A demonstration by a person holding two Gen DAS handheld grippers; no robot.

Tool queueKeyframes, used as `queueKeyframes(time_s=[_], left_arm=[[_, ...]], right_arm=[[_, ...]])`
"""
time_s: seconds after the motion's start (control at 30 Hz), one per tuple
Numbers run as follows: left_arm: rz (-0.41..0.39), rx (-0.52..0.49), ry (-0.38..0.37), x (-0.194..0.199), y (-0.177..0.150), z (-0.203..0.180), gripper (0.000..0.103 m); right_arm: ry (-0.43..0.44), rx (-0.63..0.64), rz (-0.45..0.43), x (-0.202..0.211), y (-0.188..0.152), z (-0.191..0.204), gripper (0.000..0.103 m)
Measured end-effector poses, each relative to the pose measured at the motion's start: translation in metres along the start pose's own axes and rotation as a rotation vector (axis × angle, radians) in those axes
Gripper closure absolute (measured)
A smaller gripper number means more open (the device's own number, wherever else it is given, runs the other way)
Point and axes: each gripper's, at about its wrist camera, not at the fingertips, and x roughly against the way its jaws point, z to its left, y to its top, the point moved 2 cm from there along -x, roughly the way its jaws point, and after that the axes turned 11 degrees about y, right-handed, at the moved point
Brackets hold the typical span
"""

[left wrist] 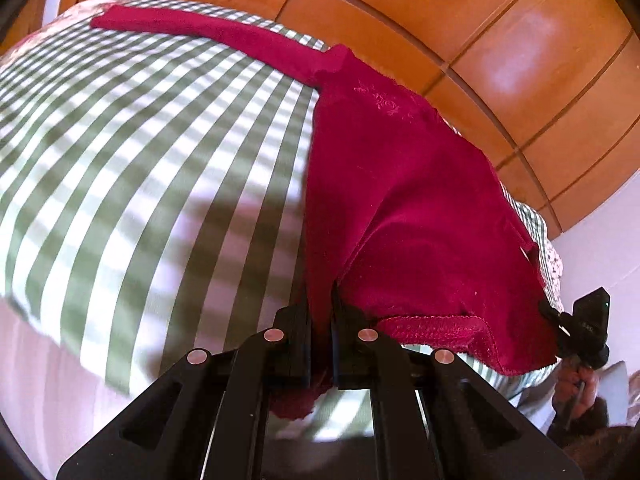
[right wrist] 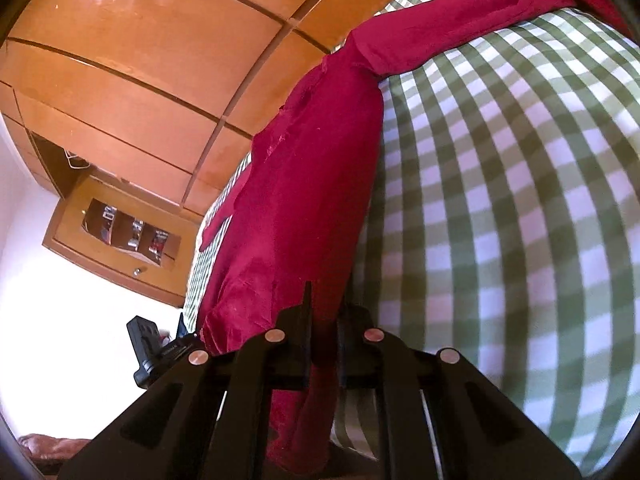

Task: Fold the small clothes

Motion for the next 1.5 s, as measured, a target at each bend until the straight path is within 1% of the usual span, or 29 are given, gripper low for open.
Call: queueKeyframes(time_s=[0.17, 0.27, 0.37, 0.4, 0.43, 0.47, 0.5, 0.53, 0.57, 0.6, 0.63, 0.7, 0.73, 0.77, 0.8, 0.87, 0.9, 0.93, 0.97, 1.07, 1.13, 1.2, 1.23, 1.27, 1.37, 1.4, 1.43, 1.5], left_arm=[[0.032, -0.045, 0.004, 0.013, -0.020, 0.004, 0.097], [0.047, -0.091, 0.021, 0.018, -0.034, 0.006, 0.097], [0.066, -0.137, 0.030, 0.014, -0.045, 0.005, 0.097], [0.054, -0.167, 0.058, 0.012, -0.047, 0.003, 0.090], [0.048, -0.182, 0.076, 0.011, -0.047, 0.001, 0.083], [0.052, -0.184, 0.077, 0.010, -0.046, 0.000, 0.072], [0.061, -0.171, 0.053, 0.011, -0.043, -0.002, 0.055], [0.056, -0.152, 0.037, 0.014, -0.039, -0.002, 0.047], [0.024, -0.134, 0.040, 0.019, -0.033, -0.002, 0.038], [-0.007, -0.129, 0.047, 0.023, -0.027, -0.002, 0.038], [-0.037, -0.128, 0.057, 0.028, -0.022, -0.002, 0.038], [-0.103, -0.123, 0.095, 0.035, -0.008, -0.004, 0.037], [-0.132, -0.121, 0.115, 0.036, 0.000, -0.006, 0.030], [-0.146, -0.121, 0.124, 0.035, 0.005, -0.009, 0.025], [-0.157, -0.123, 0.131, 0.032, 0.012, -0.014, 0.025], [-0.157, -0.139, 0.126, 0.022, 0.023, -0.029, 0.025], [-0.159, -0.155, 0.122, 0.015, 0.028, -0.037, 0.020], [-0.163, -0.169, 0.130, 0.007, 0.032, -0.045, 0.018], [-0.166, -0.183, 0.141, -0.001, 0.036, -0.054, 0.017], [-0.171, -0.232, 0.143, -0.026, 0.047, -0.077, 0.017], [-0.188, -0.250, 0.179, -0.044, 0.061, -0.091, 0.017], [-0.198, -0.233, 0.206, -0.060, 0.077, -0.096, 0.017], [-0.198, -0.220, 0.213, -0.065, 0.081, -0.097, 0.017], [-0.200, -0.201, 0.223, -0.071, 0.087, -0.096, 0.014], [-0.185, -0.152, 0.233, -0.092, 0.098, -0.087, 0.012], [-0.163, -0.140, 0.229, -0.103, 0.096, -0.081, 0.011], [-0.167, -0.140, 0.221, -0.105, 0.094, -0.080, 0.010], [-0.184, -0.135, 0.183, -0.099, 0.093, -0.079, 0.005]], right_arm=[[-0.021, 0.012, 0.038, 0.020, -0.013, -0.008, 0.096], [-0.040, 0.006, 0.054, 0.031, -0.023, -0.019, 0.096], [-0.064, -0.008, 0.063, 0.030, -0.033, -0.031, 0.096], [-0.078, 0.012, 0.063, 0.028, -0.035, -0.031, 0.095], [-0.099, 0.038, 0.062, 0.025, -0.036, -0.031, 0.091], [-0.118, 0.061, 0.056, 0.022, -0.037, -0.029, 0.090], [-0.114, 0.075, 0.048, 0.023, -0.038, -0.028, 0.083], [-0.103, 0.085, 0.024, 0.025, -0.036, -0.024, 0.067], [-0.106, 0.094, -0.003, 0.026, -0.033, -0.023, 0.060], [-0.111, 0.105, -0.034, 0.031, -0.028, -0.020, 0.056], [-0.115, 0.110, -0.053, 0.034, -0.024, -0.019, 0.056], [-0.134, 0.109, -0.121, 0.044, -0.013, -0.020, 0.056], [-0.152, 0.088, -0.163, 0.049, -0.005, -0.024, 0.053], [-0.160, 0.075, -0.182, 0.051, -0.002, -0.026, 0.052], [-0.165, 0.046, -0.215, 0.054, 0.005, -0.034, 0.052], [-0.186, 0.008, -0.258, 0.056, 0.015, -0.044, 0.052], [-0.199, -0.011, -0.280, 0.057, 0.020, -0.050, 0.051], [-0.204, -0.026, -0.302, 0.060, 0.023, -0.056, 0.051], [-0.213, -0.039, -0.336, 0.064, 0.029, -0.063, 0.052], [-0.248, -0.058, -0.429, 0.080, 0.042, -0.077, 0.052], [-0.271, -0.080, -0.486, 0.093, 0.050, -0.087, 0.051], [-0.289, -0.122, -0.551, 0.107, 0.061, -0.099, 0.051], [-0.283, -0.147, -0.581, 0.114, 0.065, -0.105, 0.050], [-0.274, -0.173, -0.610, 0.120, 0.069, -0.111, 0.049], [-0.246, -0.252, -0.705, 0.137, 0.081, -0.125, 0.041], [-0.228, -0.279, -0.743, 0.142, 0.086, -0.130, 0.036], [-0.217, -0.299, -0.768, 0.147, 0.088, -0.133, 0.032], [-0.199, -0.354, -0.819, 0.154, 0.096, -0.143, 0.031]])
